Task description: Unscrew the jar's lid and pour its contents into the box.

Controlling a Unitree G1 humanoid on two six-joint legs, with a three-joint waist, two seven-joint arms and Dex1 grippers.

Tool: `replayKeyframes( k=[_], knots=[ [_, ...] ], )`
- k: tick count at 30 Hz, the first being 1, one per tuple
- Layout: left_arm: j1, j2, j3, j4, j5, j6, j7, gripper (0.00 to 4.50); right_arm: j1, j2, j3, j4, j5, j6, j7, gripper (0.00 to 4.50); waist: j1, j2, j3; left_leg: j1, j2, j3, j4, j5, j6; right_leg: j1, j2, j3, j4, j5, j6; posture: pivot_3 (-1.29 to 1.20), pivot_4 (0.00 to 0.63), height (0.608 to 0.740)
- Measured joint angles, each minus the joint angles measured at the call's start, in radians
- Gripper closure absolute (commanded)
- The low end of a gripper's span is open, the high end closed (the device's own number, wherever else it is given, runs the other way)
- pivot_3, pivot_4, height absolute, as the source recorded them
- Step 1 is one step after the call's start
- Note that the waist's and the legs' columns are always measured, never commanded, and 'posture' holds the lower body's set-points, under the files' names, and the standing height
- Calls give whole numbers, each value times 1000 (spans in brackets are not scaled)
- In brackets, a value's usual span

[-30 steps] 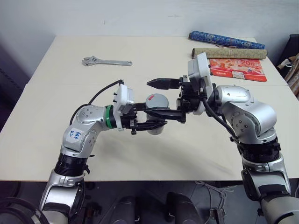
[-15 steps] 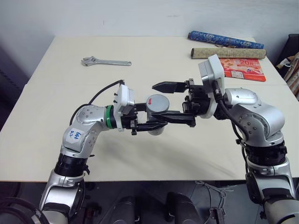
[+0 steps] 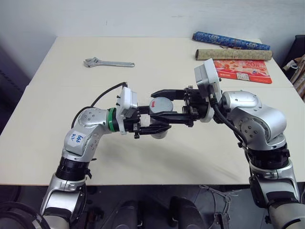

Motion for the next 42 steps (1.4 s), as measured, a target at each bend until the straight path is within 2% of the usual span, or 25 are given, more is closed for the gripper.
replayKeyframes(
  k=[4, 8, 10, 11, 13, 16, 18, 22, 26, 27, 28, 31, 35, 40, 42],
  knots=[
    [0, 0, 4, -4, -6, -9, -3, 2183, 8, 33, -37, 4, 73, 53, -30, 1964, 0, 0, 0, 0, 0, 0, 0, 0, 0, 0, 0, 0, 0, 0, 0, 0, 150, 740],
    [5, 2, -4, 1, 7, -22, -2, 2183, 5, 85, -207, 26, 351, 188, -165, 1964, 3, 0, 0, 0, 0, -1, 0, 0, 0, 1, 0, -1, 0, 0, 0, 0, 150, 740],
    [8, 9, -3, 6, 16, -37, 0, 2183, 12, 72, -280, 43, 406, 207, -215, 1964, 3, 0, 0, 0, 0, -1, 0, 0, 1, 1, 0, 0, 0, 0, 0, 0, 150, 740],
    [9, 9, -2, 11, 23, -52, 1, 2183, 39, 36, -294, 43, 380, 178, -216, 1964, 5, 0, 0, 0, 0, -1, 0, 0, 1, 1, -1, -1, -1, 0, 0, 0, 150, 740],
    [9, 21, 10, 39, 29, -78, -1, 2183, 133, -39, -296, 68, 231, 46, -187, 1964, 7, 0, 0, 0, -1, -1, 0, -1, 1, 1, 0, -1, -2, 0, 0, 0, 150, 740],
    [4, 54, 45, 89, 39, -107, -6, 2183, 304, -119, -272, 238, -84, -350, -79, 1964, 4, 0, 0, 0, -2, 2, -1, -1, 2, 1, 0, 0, -3, 0, 2, 0, 150, 740],
    [-7, 75, 72, 128, 40, -124, -18, 2183, 380, -137, -286, 403, -197, -549, -31, 1964, 1, 0, 0, 0, -1, 3, -1, -1, 2, 1, 0, 0, -3, 1, 2, 0, 150, 740],
    [-60, 106, 109, 218, 38, -129, -48, 2183, 402, -137, -338, 699, -285, -756, -31, 1964, -6, 0, 1, 1, 0, 5, -1, 1, 1, 1, 1, 1, -3, 1, 2, 0, 150, 740],
    [-110, 126, 125, 327, 38, -124, -66, 2183, 399, -131, -354, 872, -308, -817, -32, 1964, -12, 1, 1, 3, 1, 4, -1, 4, -1, 2, 1, 2, -1, 1, 2, 0, 150, 740],
    [-126, 129, 127, 361, 38, -117, -70, 2183, 399, -127, -360, 899, -308, -814, -34, 1226, -12, 1, 1, 3, 1, 4, -1, 4, -1, 2, 1, 2, -1, 1, 2, 0, 150, 740],
    [-141, 132, 130, 389, 38, -111, -71, 2183, 400, -123, -367, 910, -303, -810, -35, 953, -13, 1, 2, 3, 1, 4, -1, 5, -1, 2, 1, 3, -1, 1, 2, 0, 150, 740],
    [-190, 140, 139, 442, 43, -111, -83, 2183, 425, -122, -384, 873, -279, -774, -25, 50, -14, 2, 2, 3, 1, 4, -1, 5, -1, 2, 1, 3, 0, 1, 2, 0, 150, 740],
    [-237, 150, 140, 483, 66, -159, -100, 2183, 510, -138, -400, 639, -239, -714, -7, 50, -6, 3, 3, 3, 0, 3, -1, 5, -1, 2, 0, 4, 0, 1, 2, 0, 150, 740],
    [-329, 156, 59, 615, 309, -350, 64, 2183, 590, -227, -401, 168, -125, -512, -16, 50, 4, 5, 4, 3, 1, 3, -1, 4, -1, 1, 0, 4, 0, 1, 2, 0, 150, 740],
    [-354, 141, 33, 663, 383, -451, 116, 2183, 611, -237, -398, 60, -101, -458, -26, 50, 5, 3, 4, 2, 1, 2, -1, 3, -1, 1, 0, 4, 0, 1, 2, 0, 150, 740]
  ],
)
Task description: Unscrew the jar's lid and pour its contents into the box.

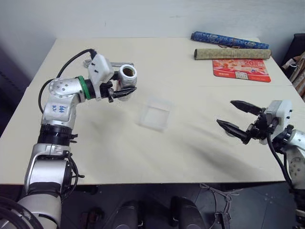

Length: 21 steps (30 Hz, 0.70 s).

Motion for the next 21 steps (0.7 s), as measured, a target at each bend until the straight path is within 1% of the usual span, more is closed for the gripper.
replayKeyframes(
  k=[2, 5, 8, 10, 11, 13, 14, 16, 18, 21],
  knots=[
    [-26, -28, -20, 45, 64, -98, 60, 2183, 16, 0, 14, -59, 16, 46, -15, 50, 8, 0, 0, -1, -1, 0, 0, -1, 1, -1, -1, 0, 0, 0, 0, 0, 150, 740],
    [-69, -27, -108, 107, 253, -324, 210, 2183, 24, 1, 28, -102, 27, 88, -34, 50, 20, -1, 0, -2, -2, 1, 0, -2, 3, -1, -1, 0, -1, 1, 0, 0, 150, 740],
    [-107, -8, -199, 177, 470, -555, 410, 2183, 39, 5, 30, -115, 27, 101, -41, 50, 24, -1, 0, -2, -2, 1, 0, -3, 4, -1, -1, -1, -2, 1, 0, 0, 150, 740],
    [-128, -6, -238, 221, 578, -647, 538, 2183, 57, 9, 30, -116, 25, 101, -41, 50, 25, -1, 0, -3, -2, 1, 0, -4, 4, -1, -1, -1, -2, 1, 1, 0, 150, 740],
    [-144, -4, -268, 240, 653, -679, 624, 2183, 64, 12, 30, -116, 25, 101, -41, 50, 25, -1, 1, -3, -3, 1, 0, -4, 5, -1, -1, -1, -3, 1, 1, 0, 150, 740],
    [-174, 7, -335, 244, 812, -729, 797, 2183, 70, 17, 30, -116, 25, 102, -45, 50, 24, -2, 1, -4, -3, 1, 0, -4, 5, -1, -1, -2, -5, 1, 2, 0, 150, 740],
    [-196, 18, -387, 238, 921, -741, 915, 2183, 71, 18, 30, -116, 25, 104, -49, 50, 24, -2, 1, -4, -3, 1, 0, -4, 6, -1, -1, -2, -6, 2, 2, 0, 150, 740],
    [-228, 32, -465, 227, 1087, -739, 1102, 2183, 72, 22, 30, -117, 26, 106, -56, 50, 24, -2, 1, -4, -3, 2, 0, -5, 6, -1, -1, -2, -6, 2, 3, 0, 150, 740],
    [-255, 37, -552, 215, 1246, -707, 1278, 2183, 76, 27, 30, -119, 26, 107, -62, 50, 24, -2, 1, -5, -3, 2, 0, -5, 7, -1, -1, -2, -6, 2, 3, 0, 150, 740],
    [-277, 35, -673, 202, 1451, -602, 1510, 2183, 84, 37, 30, -123, 26, 107, -70, 50, 24, -2, 1, -6, -3, 1, 0, -5, 7, -2, -1, -2, -6, 2, 3, 0, 150, 740]
  ],
)
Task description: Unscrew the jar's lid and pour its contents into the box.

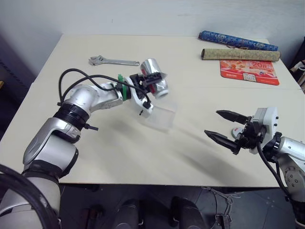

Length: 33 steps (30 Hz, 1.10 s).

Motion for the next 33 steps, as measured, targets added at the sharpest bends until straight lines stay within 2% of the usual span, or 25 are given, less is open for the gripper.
replayKeyframes(
  k=[4, 10, 15, 18, 20, 23, 26, 29, 31, 33],
  knots=[
    [-14, -6, -89, 3, 165, 168, 224, 2183, 25, 21, 0, -1, 0, 0, -10, 50, 0, 0, 0, -2, 0, 0, 0, 0, 0, -2, 0, 0, 0, 0, 0, 0, 150, 740],
    [-22, -18, -147, 41, 256, 326, 336, 2183, 31, 37, 0, -2, 0, -5, -16, 50, -1, -1, 1, -3, 0, 0, 0, 1, 0, -3, 0, 0, 1, 0, 0, 0, 150, 740],
    [-22, -17, -158, 41, 238, 320, 342, 2183, 32, 54, 0, -2, -1, -8, -17, 50, 0, -1, 1, -3, 0, 0, 1, 2, 0, -3, 0, 0, 2, 0, 0, 0, 150, 740],
    [-21, -8, -143, 40, 167, 252, 310, 2183, 34, 58, 1, -2, -2, -9, -16, 50, -1, -1, 1, -3, 0, 0, 1, 2, 0, -3, -1, 0, 2, 0, 0, 0, 150, 740],
    [-13, -2, -97, 45, 63, 161, 251, 2183, 34, 61, 1, -1, -3, -12, -14, 50, -2, -1, 1, -2, 1, 0, 2, 2, 0, -3, -1, 0, 2, 0, 0, 0, 150, 740],
    [17, 9, 13, 93, -194, -41, 82, 2183, 31, 69, 3, 2, -9, -31, -11, 50, -3, -1, 1, -2, 1, 0, 3, 2, -1, -3, -2, 0, 5, 0, 0, 0, 150, 740],
    [121, 7, 169, 126, -606, -181, -263, 2183, 25, 78, 5, 14, -16, -73, 9, 50, -9, -1, 1, 0, 1, 1, 3, 3, -2, -3, -2, 0, 7, 0, 0, 0, 150, 740],
    [245, -25, 323, 87, -999, -69, -644, 2183, 13, 88, 8, 28, -17, -110, 43, 50, -12, -1, 1, 1, 1, 2, 6, 3, -2, -3, -1, 1, 10, 0, 0, 0, 150, 740],
    [331, -26, 448, 6, -1230, 105, -848, 2183, 8, 110, 8, 34, -11, -147, 74, 50, -17, -1, 1, 1, 1, 2, 8, 3, -2, -3, -1, 2, 12, 0, 0, 0, 150, 740],
    [409, -20, 550, -91, -1378, 266, -949, 2183, 4, 132, 13, 43, -10, -186, 106, 50, -25, -1, 1, 3, 1, 1, 9, 3, -2, -1, -1, 2, 13, 0, 0, 0, 150, 740]
  ],
)
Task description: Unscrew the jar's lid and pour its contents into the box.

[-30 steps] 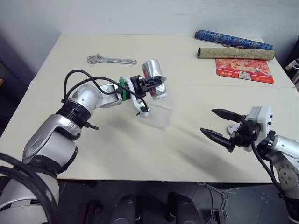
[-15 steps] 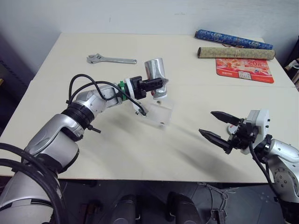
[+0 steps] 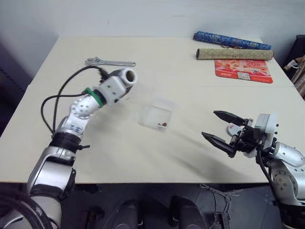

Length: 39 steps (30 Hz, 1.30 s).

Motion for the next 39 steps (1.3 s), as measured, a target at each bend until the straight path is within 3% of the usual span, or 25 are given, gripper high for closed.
replayKeyframes(
  k=[5, 9, 12, 18, 25, 39],
  knots=[
    [276, 20, 261, -247, -256, 366, -39, 2183, -9, 33, 36, 4, -5, -98, 80, 50, -10, 0, 0, 4, 1, 0, 0, 0, 0, 2, 0, 3, 2, 0, 0, 0, 150, 740],
    [483, 16, 455, -354, -359, 434, -22, 2183, -13, 56, 92, 13, -34, -173, 132, 50, -10, 0, 0, 5, 1, 0, 0, -1, -1, 3, 0, 6, 2, 0, 0, 0, 150, 740],
    [575, 15, 533, -382, -365, 407, -16, 2183, -20, 57, 116, 33, -41, -194, 147, 50, 0, -1, -1, 5, 0, -2, 0, -2, -1, 4, -2, 6, 2, 0, -1, 0, 150, 740],
    [629, -59, 570, -377, -319, 303, 21, 2183, -42, 58, 124, 81, -45, -210, 152, 50, 19, -2, -2, 5, -1, -3, 0, -7, -7, 4, -3, 8, 1, 1, -2, 0, 150, 740],
    [636, -116, 603, -329, -333, 299, 39, 18, -49, 54, 123, 90, -44, -212, 152, 0, 16, -3, -2, 5, 1, -2, 0, -5, -4, 4, -1, 6, 1, 1, -2, 0, 150, 740],
    [884, -78, 676, -469, -375, 397, -67, 18, 252, -43, -102, 48, -12, -193, 134, 0, 19, -3, -2, 6, 2, -2, -4, -10, -8, 4, -6, 9, -9, 1, -3, 0, 150, 740]
  ],
)
